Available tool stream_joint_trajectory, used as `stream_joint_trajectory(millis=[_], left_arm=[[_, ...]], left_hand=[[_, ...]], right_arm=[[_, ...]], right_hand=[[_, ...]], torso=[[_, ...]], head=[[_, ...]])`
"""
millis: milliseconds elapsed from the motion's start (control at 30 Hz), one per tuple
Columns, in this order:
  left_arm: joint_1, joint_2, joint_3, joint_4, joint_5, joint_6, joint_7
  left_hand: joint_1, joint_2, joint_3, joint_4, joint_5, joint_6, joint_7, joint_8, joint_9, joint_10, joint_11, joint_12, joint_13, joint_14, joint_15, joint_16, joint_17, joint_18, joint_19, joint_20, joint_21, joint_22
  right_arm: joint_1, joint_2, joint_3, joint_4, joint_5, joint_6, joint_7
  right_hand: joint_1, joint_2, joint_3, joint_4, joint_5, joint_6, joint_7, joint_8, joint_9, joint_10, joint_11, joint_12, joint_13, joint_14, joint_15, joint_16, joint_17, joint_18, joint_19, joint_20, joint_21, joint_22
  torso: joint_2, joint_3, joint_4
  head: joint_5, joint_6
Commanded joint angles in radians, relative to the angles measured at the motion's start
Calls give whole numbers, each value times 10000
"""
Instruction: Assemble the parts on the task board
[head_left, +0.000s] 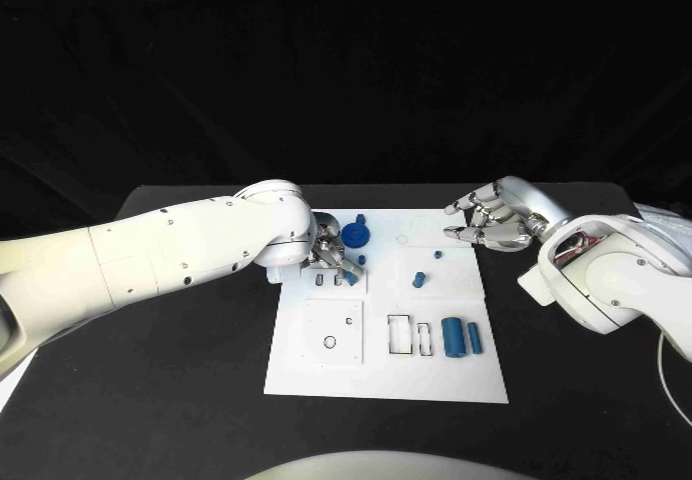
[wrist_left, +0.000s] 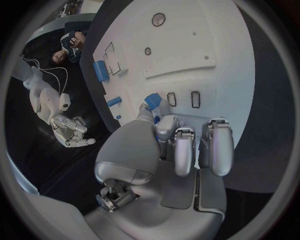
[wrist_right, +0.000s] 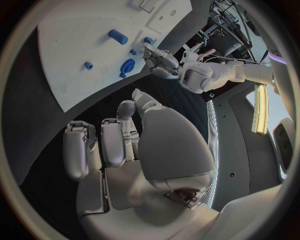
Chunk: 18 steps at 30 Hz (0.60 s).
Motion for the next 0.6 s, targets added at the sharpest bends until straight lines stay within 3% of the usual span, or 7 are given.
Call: stream_joint_trajectory(millis=[33, 267, 600], left_arm=[[5, 27, -1, 10, 16, 252, 5], [4, 27, -2, 11, 17, 267, 8], [4, 14, -3, 20, 18, 277, 13]], left_hand=[[86, -5, 1, -90, 33, -71, -4, 60, 10, 8, -21, -49, 3, 1052, -81, 30, 2629, -76, 212, -26, -2, 703], [-46, -67, -57, -30, 25, -82, 10, 78, 56, 18, -8, -39, 26, 1052, -72, 30, 2629, -78, 212, -18, 2, 717], [-609, -176, -390, 340, 19, -65, -8, 130, 191, 103, -16, 47, 152, 1052, -74, 30, 2629, -89, 236, -11, 32, 791]], right_arm=[[-11, 16, -1, -2, -28, 159, 79], [-17, 45, -2, -23, -18, 166, 86], [-38, 88, -6, -67, 5, 163, 105]], right_hand=[[-86, 37, 5, 66, 41, 78, 13, -11, 11, -55, 0, -29, -11, 341, -31, -46, 1, 120, -69, -20, -69, 163], [-86, 37, 5, 66, 41, 78, 13, -11, 11, -55, 0, -29, -11, 341, -31, -46, 1, 120, -69, -20, -69, 163], [-116, 37, -7, 98, 21, 87, 11, -11, 13, -54, 0, -40, -23, 340, -33, -63, -12, 121, -71, -22, -74, 158]], torso=[[1, -1, 3], [1, 0, 2], [7, 8, -2]], head=[[3, -11], [3, -11], [12, -15]])
